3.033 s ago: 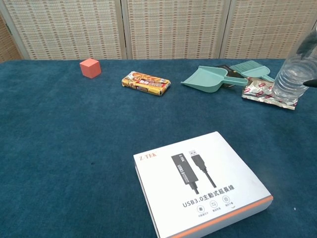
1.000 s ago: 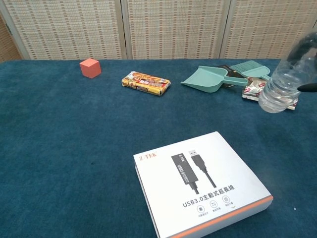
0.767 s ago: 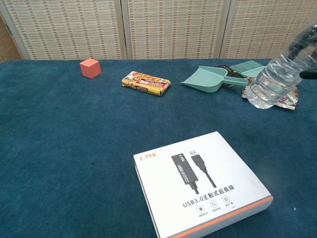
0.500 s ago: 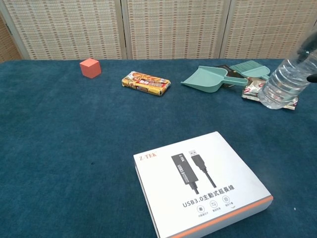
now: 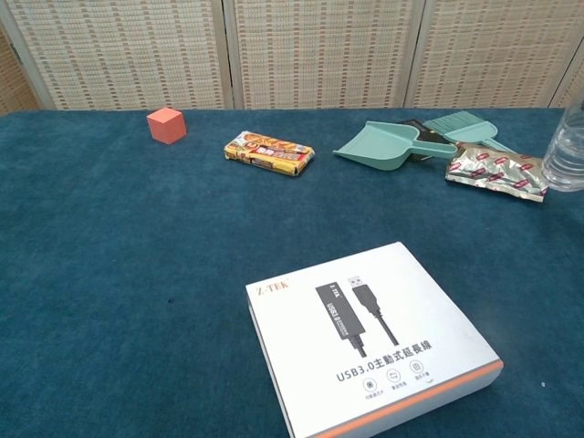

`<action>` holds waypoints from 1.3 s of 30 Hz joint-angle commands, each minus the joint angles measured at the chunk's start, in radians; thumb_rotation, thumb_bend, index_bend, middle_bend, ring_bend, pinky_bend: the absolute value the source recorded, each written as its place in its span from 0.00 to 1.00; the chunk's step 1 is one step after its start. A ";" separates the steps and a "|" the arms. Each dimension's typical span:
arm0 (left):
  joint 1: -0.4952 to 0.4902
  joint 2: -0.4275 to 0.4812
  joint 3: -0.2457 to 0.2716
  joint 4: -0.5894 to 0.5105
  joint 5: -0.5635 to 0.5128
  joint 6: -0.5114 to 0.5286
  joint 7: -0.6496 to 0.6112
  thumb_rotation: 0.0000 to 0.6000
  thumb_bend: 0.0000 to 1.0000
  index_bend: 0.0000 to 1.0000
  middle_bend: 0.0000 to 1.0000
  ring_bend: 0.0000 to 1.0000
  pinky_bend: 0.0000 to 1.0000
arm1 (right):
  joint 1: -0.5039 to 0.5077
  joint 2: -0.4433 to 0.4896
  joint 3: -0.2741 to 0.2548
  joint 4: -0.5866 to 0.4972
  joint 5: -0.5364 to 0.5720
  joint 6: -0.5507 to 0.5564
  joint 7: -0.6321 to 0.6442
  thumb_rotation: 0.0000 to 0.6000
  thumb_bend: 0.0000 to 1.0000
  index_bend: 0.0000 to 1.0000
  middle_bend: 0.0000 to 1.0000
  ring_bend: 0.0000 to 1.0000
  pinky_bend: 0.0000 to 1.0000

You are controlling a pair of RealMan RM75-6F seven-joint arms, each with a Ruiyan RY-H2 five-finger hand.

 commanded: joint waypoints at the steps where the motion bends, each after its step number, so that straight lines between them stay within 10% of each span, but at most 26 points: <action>1: 0.000 0.000 0.001 0.000 0.000 -0.001 0.000 1.00 0.46 0.30 0.34 0.24 0.40 | 0.004 0.059 -0.003 -0.140 -0.069 0.026 0.080 1.00 0.25 0.71 0.68 0.64 0.72; 9: 0.001 0.003 0.001 -0.003 0.002 0.002 -0.001 1.00 0.46 0.30 0.34 0.24 0.40 | -0.014 0.186 -0.022 -0.391 -0.172 0.091 0.034 1.00 0.24 0.71 0.68 0.64 0.72; 22: 0.001 0.005 0.000 -0.003 0.000 0.001 -0.007 1.00 0.46 0.30 0.35 0.24 0.40 | 0.039 -0.007 -0.031 -0.033 0.033 -0.150 0.016 1.00 0.24 0.71 0.68 0.64 0.72; 32: 0.002 0.006 -0.001 -0.005 0.002 0.005 -0.006 1.00 0.46 0.30 0.35 0.25 0.40 | 0.000 0.113 -0.018 -0.274 -0.089 0.020 0.039 1.00 0.24 0.71 0.68 0.64 0.72; 39: 0.001 0.004 0.001 -0.004 0.001 0.000 0.001 1.00 0.46 0.30 0.35 0.24 0.40 | -0.009 0.108 -0.034 -0.211 -0.048 -0.031 0.114 1.00 0.25 0.70 0.68 0.64 0.72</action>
